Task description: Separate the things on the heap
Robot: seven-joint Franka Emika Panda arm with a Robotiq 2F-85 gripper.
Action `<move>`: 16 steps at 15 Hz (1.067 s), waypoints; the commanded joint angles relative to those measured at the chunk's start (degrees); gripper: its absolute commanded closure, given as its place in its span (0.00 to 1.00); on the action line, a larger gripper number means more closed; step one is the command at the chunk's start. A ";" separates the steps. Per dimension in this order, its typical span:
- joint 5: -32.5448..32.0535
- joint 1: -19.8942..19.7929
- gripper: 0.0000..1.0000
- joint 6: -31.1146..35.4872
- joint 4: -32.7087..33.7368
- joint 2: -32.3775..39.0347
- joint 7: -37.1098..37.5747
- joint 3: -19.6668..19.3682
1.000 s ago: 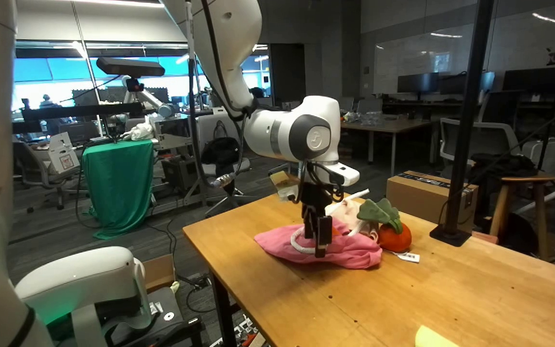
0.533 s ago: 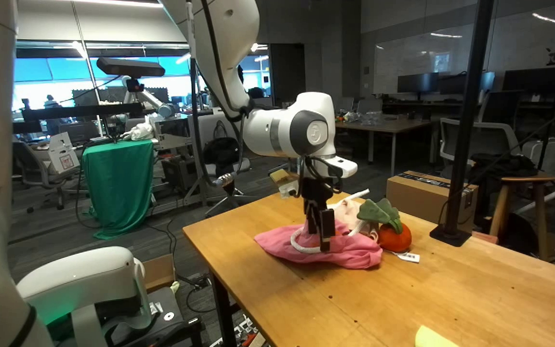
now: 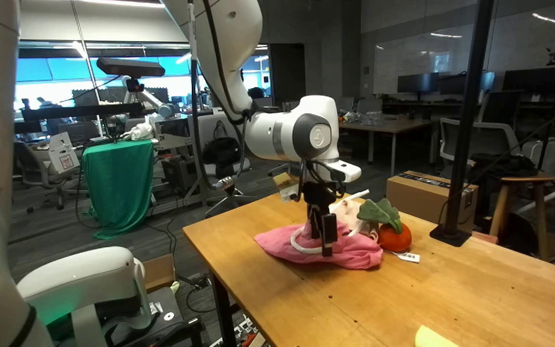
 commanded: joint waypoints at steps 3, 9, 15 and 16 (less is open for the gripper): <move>-0.31 0.29 0.00 1.00 -0.36 0.52 1.41 -0.74; -0.11 0.58 0.00 0.45 -2.45 -1.40 2.47 -0.62; -0.40 0.58 0.00 0.24 -3.70 -3.23 4.69 -0.59; -0.56 0.60 0.00 0.24 -3.91 -3.52 5.21 -0.60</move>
